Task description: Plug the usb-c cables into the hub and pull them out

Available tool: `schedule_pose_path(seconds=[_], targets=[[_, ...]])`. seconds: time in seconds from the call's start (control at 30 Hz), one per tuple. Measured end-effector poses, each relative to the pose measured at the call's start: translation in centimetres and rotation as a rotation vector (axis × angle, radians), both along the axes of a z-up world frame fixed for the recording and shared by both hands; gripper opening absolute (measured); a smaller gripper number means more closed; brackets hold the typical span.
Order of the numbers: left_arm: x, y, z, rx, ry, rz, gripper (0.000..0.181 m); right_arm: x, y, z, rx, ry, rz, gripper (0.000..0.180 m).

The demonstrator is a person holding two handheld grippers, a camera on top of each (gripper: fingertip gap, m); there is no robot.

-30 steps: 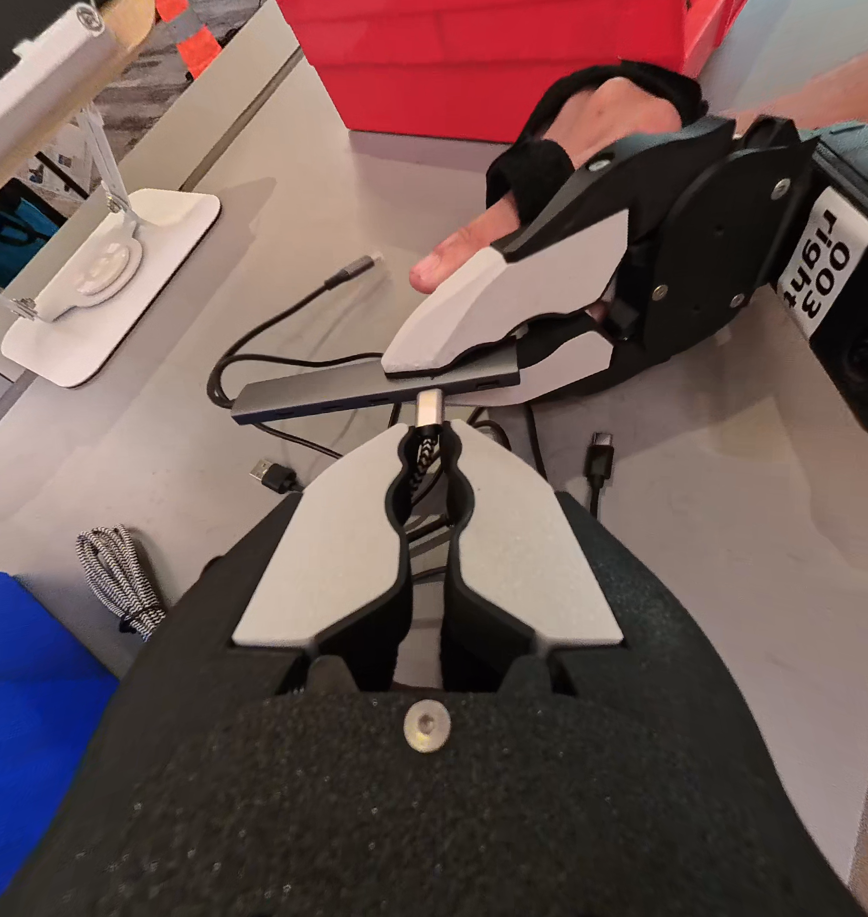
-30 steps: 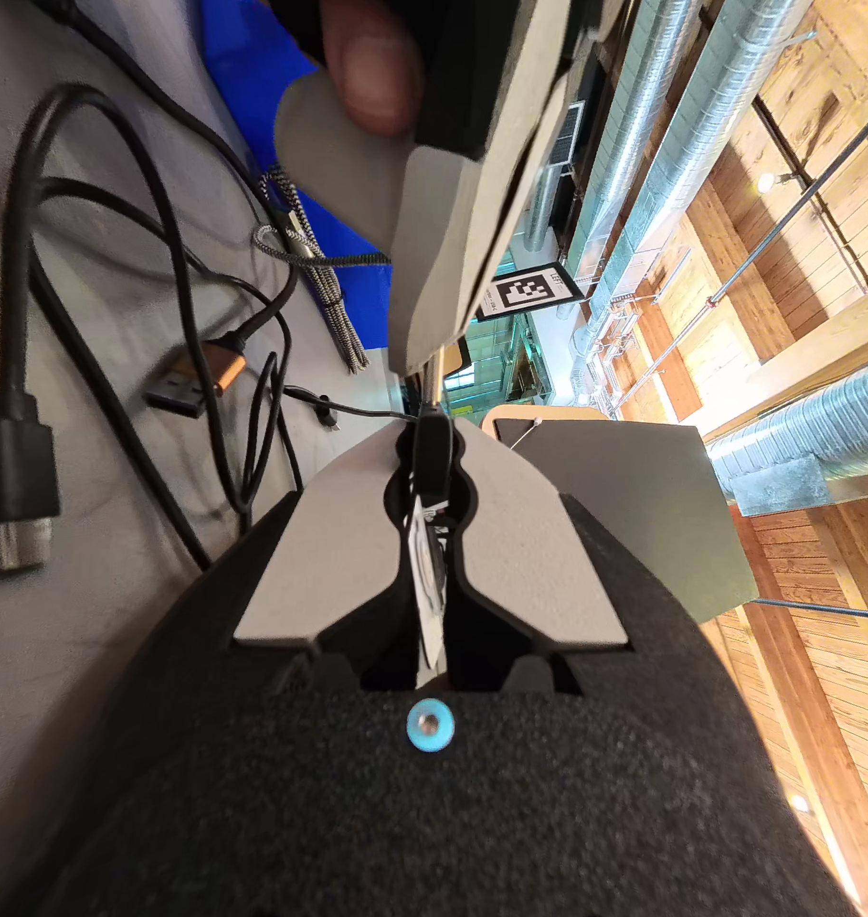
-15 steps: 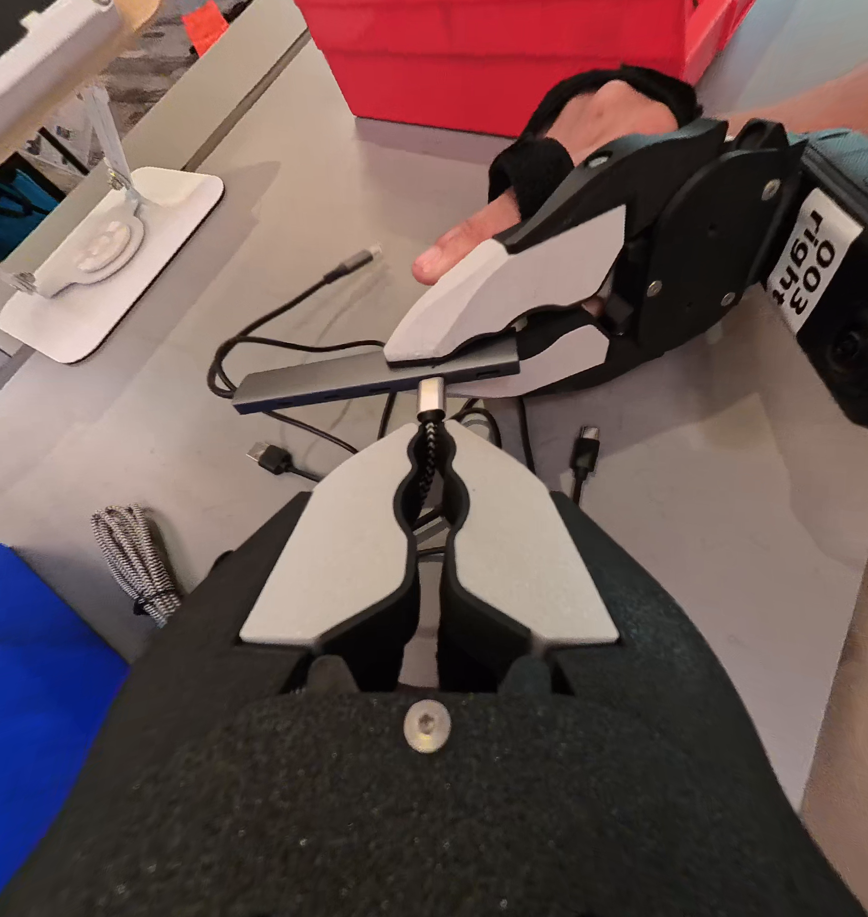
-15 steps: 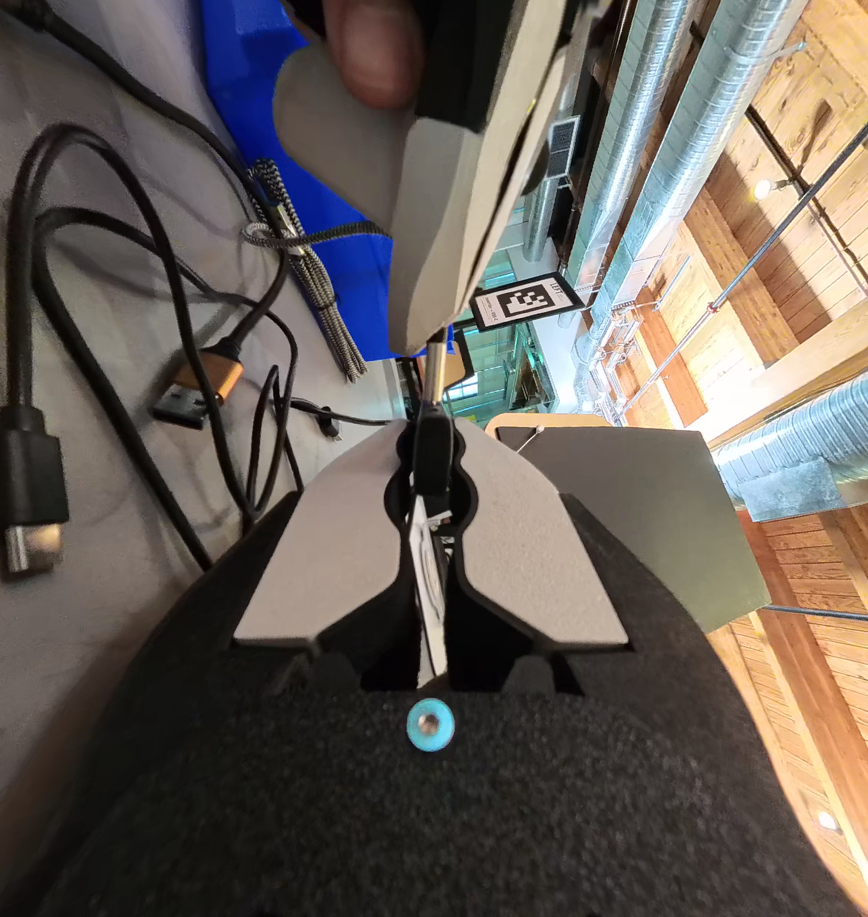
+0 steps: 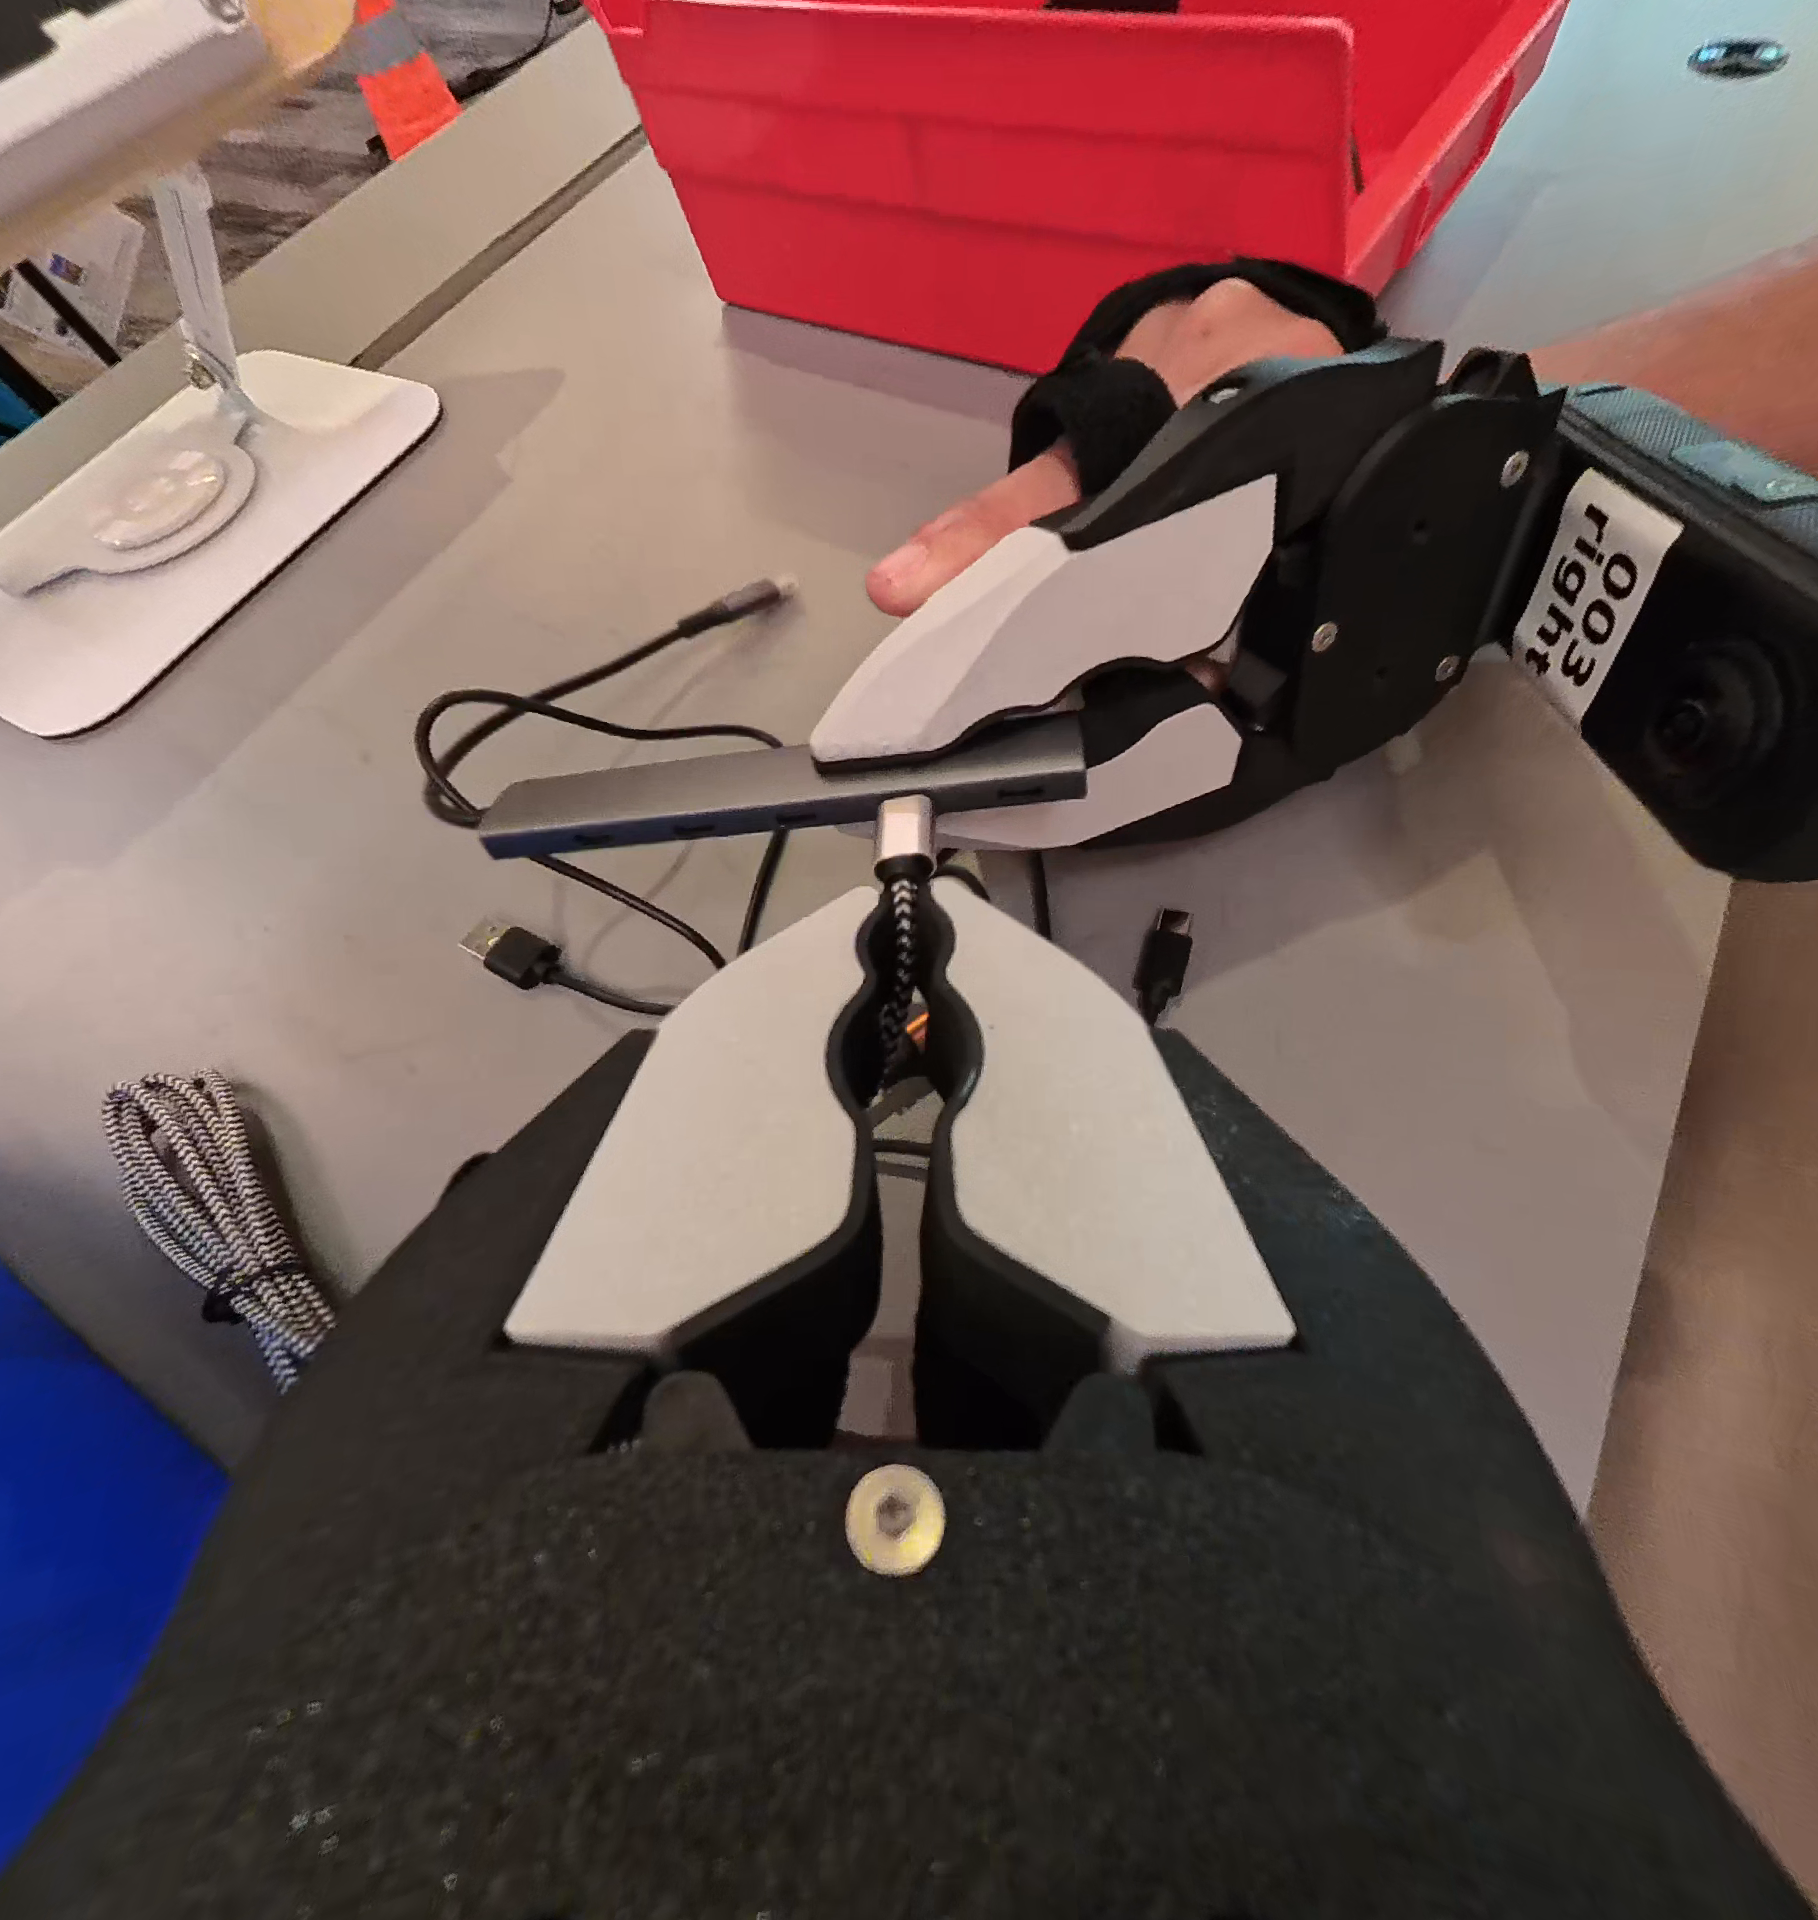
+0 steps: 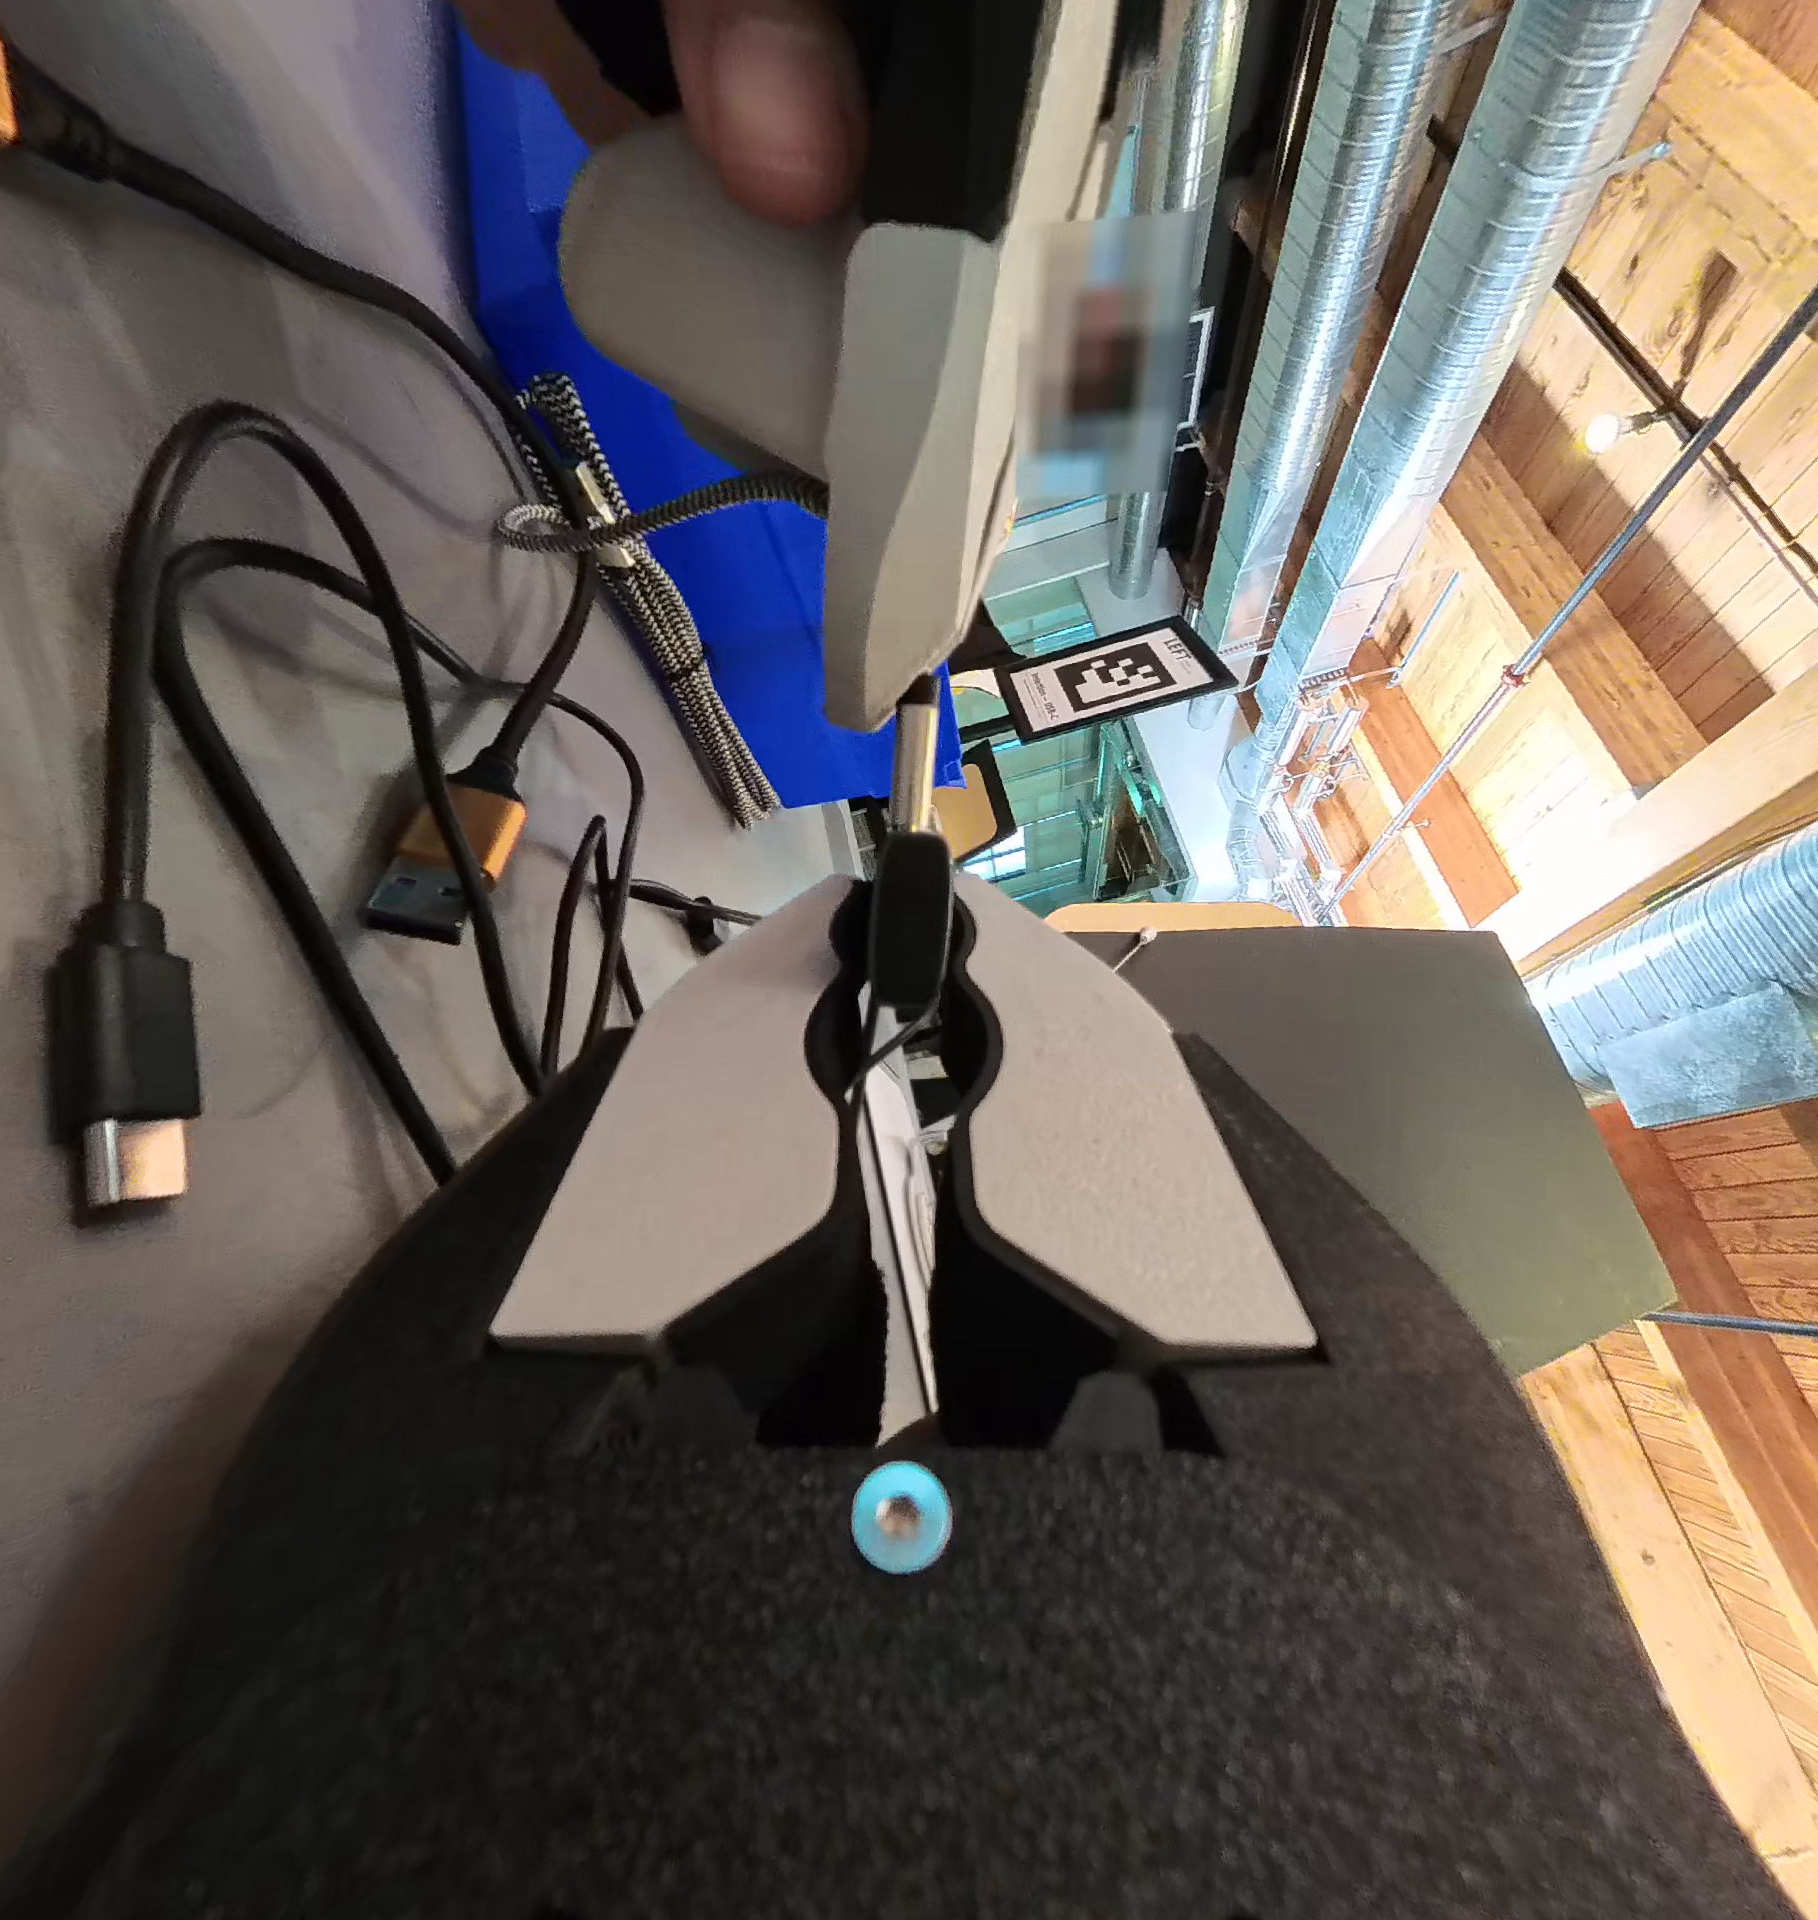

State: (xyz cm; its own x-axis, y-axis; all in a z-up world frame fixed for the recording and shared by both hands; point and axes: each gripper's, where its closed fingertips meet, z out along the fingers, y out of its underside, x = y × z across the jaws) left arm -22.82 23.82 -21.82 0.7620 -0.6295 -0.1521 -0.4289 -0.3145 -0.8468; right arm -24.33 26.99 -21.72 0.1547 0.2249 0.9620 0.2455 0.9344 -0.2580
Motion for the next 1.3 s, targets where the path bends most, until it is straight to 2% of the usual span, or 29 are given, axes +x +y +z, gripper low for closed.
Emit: schedule_pose_path(seconds=[0.1,0.23,0.33,0.47,0.57,0.63,0.83,1.0,1.3], targets=[[0.0,-0.1,0.1,-0.007,-0.03,0.002,0.002,0.1,0.0,0.0,-0.012,0.0,0.007,0.011],[0.6,0.5,0.1,-0.059,-0.168,0.011,0.003,0.4,0.4,0.2,-0.011,0.004,-0.018,0.011],[0.4,1.0,0.8,-0.022,-0.248,0.039,0.023,0.3,0.4,0.2,0.003,0.007,-0.017,0.01],[0.4,1.4,0.5,0.01,-0.232,0.063,0.028,0.2,0.2,0.2,0.001,0.009,-0.012,0.01],[0.5,1.7,0.7,0.062,-0.24,0.079,0.023,0.3,0.4,0.3,-0.031,0.012,-0.013,0.01],[1.2,1.6,0.9,0.096,-0.228,0.048,0.011,0.3,0.5,0.3,-0.054,0.012,-0.012,0.01],[1.6,1.6,1.5,0.178,-0.18,0.034,0.01,0.6,0.4,0.7,-0.089,0.038,0.011,0.011],[1.5,0.5,1.6,0.137,-0.156,0.026,0.01,0.7,-0.5,0.8,-0.095,0.043,0.07,0.011],[0.7,0.3,1.5,0.101,-0.176,0.083,0.011,0.6,-0.5,0.7,-0.075,0.039,0.038,0.012]])
